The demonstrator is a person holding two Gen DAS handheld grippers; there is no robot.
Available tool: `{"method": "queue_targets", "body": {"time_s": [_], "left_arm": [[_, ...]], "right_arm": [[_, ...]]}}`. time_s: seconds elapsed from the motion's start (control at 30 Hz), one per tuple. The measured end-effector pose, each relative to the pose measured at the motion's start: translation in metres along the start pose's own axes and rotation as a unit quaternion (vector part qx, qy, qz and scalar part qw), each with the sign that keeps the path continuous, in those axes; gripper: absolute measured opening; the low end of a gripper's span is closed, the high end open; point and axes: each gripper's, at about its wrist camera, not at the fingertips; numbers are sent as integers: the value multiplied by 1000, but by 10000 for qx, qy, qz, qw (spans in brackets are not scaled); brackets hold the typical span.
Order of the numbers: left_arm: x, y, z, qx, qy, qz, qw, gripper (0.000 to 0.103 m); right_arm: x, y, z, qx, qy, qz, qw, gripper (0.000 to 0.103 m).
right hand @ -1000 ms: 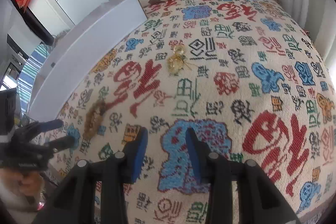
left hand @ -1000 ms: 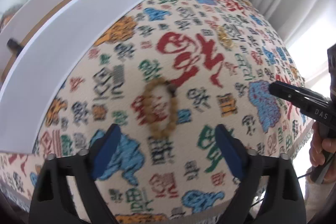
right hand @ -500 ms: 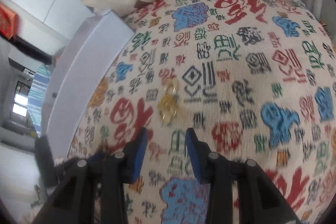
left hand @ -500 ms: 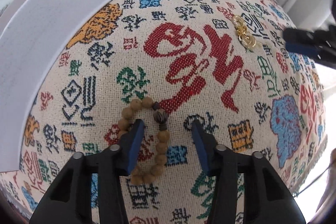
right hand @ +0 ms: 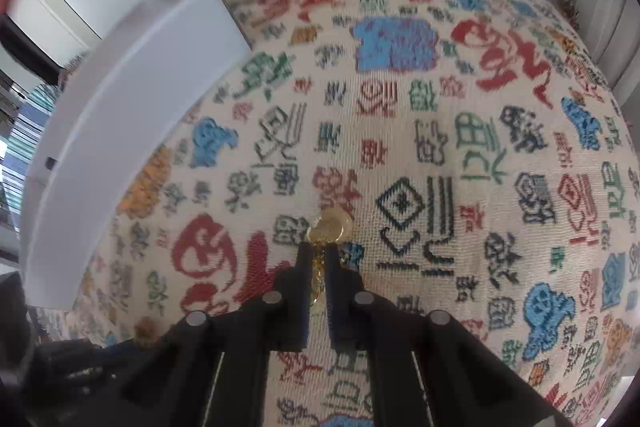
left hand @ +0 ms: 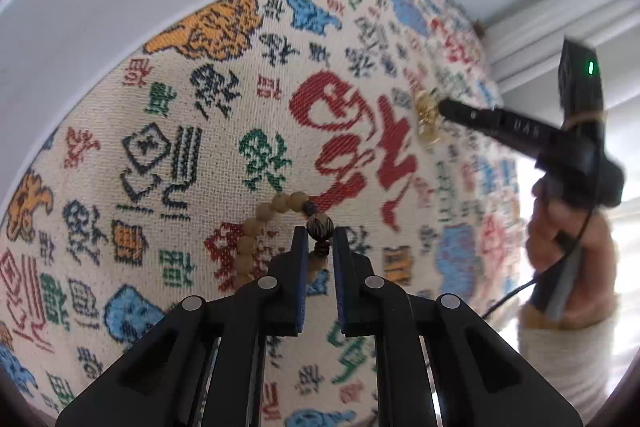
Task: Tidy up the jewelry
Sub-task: 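Carry the wooden bracelet and gold charm into the white box and release both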
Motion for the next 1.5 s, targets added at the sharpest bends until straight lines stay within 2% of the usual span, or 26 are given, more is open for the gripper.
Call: {"method": "queue_targets", "body": {"time_s": [0.13,0.27,0.43,0.57,0.73,0.83,1.0,1.27,1.5], "left_arm": [[-2,-36,0,373,-169,261,9988,10],[-2,-74,8,401,-106,586,9974,10],[-11,-127,21,195,20,942,9954,10],[-20,-169,16,76,-23,1137,9935,10],[-38,-220,1,-44,-188,1521,9882,10],[-53,-241,-14,-290,-305,1745,9837,10],[-88,-241,-47,-721,-577,1850,9784,10],[-131,-209,-108,-1180,-1001,1735,9726,10],[-146,-161,-136,-1209,-1178,1281,9773,10]], "right_arm": [[11,-38,-4,-465,-23,182,9987,6],[15,-67,-22,-757,-159,253,9967,6],[7,-89,-44,-1007,-405,308,9936,6],[0,-110,-74,-1205,-686,418,9895,6],[-19,-131,-119,-1539,-1038,589,9809,6],[-37,-137,-151,-1740,-1237,638,9749,6],[-72,-127,-199,-1893,-1513,644,9680,6],[-130,-65,-255,-1893,-1710,382,9662,6],[-161,5,-281,-1651,-1873,16,9683,6]]}}
Point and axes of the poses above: each gripper's, at about its wrist camera, not at the fingertips, and y roughly the way its jaws point, z to its right, x to its underside, and after that the axes turned 7 degrees about y, right-handed
